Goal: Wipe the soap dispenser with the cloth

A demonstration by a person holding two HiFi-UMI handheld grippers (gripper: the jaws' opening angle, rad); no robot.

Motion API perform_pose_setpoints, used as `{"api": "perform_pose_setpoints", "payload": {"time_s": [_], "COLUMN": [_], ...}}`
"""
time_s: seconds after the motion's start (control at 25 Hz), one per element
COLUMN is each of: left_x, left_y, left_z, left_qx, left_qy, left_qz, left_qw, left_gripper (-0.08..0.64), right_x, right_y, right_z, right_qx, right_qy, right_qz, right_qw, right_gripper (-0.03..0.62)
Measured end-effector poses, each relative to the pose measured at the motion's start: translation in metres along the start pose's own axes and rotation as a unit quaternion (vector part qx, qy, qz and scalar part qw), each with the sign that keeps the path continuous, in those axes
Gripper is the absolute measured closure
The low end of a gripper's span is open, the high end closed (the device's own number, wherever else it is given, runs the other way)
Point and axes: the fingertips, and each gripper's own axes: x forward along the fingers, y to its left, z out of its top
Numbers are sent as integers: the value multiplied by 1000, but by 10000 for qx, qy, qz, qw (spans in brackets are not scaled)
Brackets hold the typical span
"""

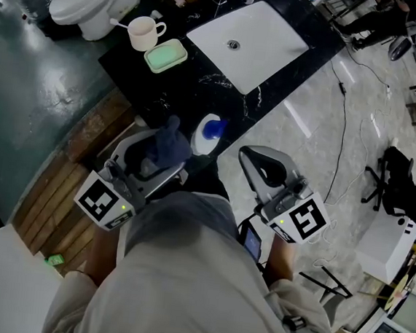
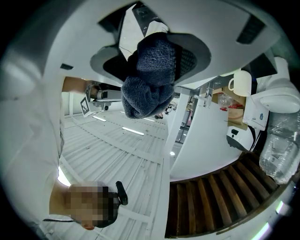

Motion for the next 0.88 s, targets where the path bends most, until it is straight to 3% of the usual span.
{"api": "perform_pose_setpoints", "payload": {"time_s": [0.44,0.68,0.88], "left_x": [-3,-4,-4], "left_y": [3,5,5], "left_z": [-1,1,1], "left_qx": [-9,2,-7], "left_qy": [10,-8,-10], "left_qz": [52,71,99], "left_qw": [10000,10000,9999], "left_gripper": [311,311,311], "right_x": [6,4,2], "right_y": [3,-6,-11], "right_z": [-4,-3,-6], "right_qx": [-29,487,591], "right_qy": [86,-95,-97], "right_qz": [23,-102,-197], "right_qw": [10000,9987,9980], "right_gripper": [592,592,592]}}
